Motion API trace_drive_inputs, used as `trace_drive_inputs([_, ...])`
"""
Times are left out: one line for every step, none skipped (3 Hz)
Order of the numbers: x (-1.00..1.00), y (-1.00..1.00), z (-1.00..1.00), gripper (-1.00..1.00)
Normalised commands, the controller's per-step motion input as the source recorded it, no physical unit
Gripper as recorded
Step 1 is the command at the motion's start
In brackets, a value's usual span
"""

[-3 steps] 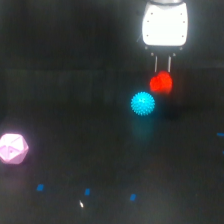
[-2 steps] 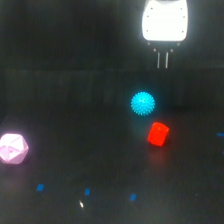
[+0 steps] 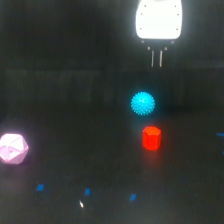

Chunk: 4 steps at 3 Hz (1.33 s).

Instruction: Pick up the red object from the table

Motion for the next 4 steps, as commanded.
trace_drive_inputs([-0.24, 0.36, 1.0, 0.13])
trace_drive_inputs([-0.47, 0.73, 1.0, -0.23])
trace_drive_inputs([0.26, -0.24, 0.58, -0.03])
trace_drive_inputs([-0.17, -0.03, 0.87, -0.22])
